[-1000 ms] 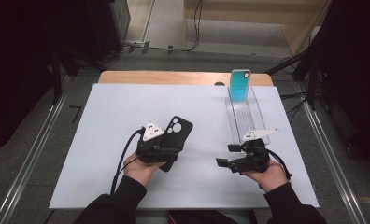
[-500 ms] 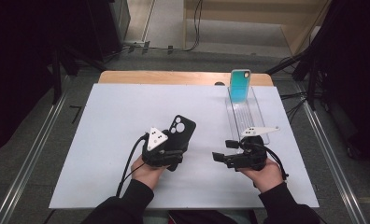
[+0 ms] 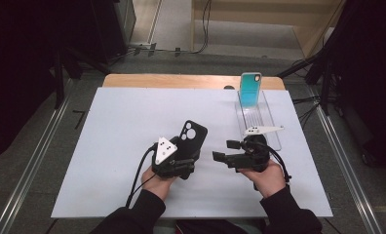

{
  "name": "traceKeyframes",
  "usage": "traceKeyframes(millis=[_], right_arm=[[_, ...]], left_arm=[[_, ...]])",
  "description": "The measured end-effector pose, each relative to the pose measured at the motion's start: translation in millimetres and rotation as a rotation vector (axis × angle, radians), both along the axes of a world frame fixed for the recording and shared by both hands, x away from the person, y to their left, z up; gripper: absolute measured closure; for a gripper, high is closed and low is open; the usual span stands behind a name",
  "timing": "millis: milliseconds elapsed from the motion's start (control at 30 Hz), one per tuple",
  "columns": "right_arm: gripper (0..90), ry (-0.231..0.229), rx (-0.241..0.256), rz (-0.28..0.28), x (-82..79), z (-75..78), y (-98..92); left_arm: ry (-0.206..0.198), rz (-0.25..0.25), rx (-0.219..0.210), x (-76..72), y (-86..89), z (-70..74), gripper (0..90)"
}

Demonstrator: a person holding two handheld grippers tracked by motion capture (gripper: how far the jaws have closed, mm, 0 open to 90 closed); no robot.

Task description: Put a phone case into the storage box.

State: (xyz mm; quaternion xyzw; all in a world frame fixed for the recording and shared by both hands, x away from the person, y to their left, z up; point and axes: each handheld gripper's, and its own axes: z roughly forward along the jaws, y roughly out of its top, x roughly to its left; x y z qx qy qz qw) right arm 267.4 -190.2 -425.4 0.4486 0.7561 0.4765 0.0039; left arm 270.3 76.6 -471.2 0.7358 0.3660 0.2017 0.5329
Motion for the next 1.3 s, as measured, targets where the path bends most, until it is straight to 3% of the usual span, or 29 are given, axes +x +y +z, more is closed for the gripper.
traceKeyframes(millis=[167,467,800,1000,1167,1300], right_arm=[[16.8,0.003,-0.013,-0.003,5.8,4.4,10.7],[17.0,0.022,0.064,-0.013,15.9,11.4,20.3],[17.6,0.030,0.093,-0.031,26.3,12.9,26.9],[18.8,0.043,0.112,-0.037,32.6,9.7,34.0],[27.4,0.053,0.125,-0.044,39.1,6.8,38.7],[43.2,0.088,0.162,-0.039,44.7,4.8,41.1]], left_arm=[[-0.022,0.004,0.000,-1.9,-1.2,-1.4,14.7],[-0.004,0.021,-0.031,-2.6,-0.4,-1.4,14.6],[-0.017,0.021,-0.013,-6.6,-3.8,-0.4,14.6],[-0.001,0.013,-0.030,-8.0,-6.1,0.2,14.5],[0.010,0.017,-0.036,-8.3,-5.8,0.7,14.5],[0.008,0.016,-0.039,-9.3,-5.7,1.5,14.5]])
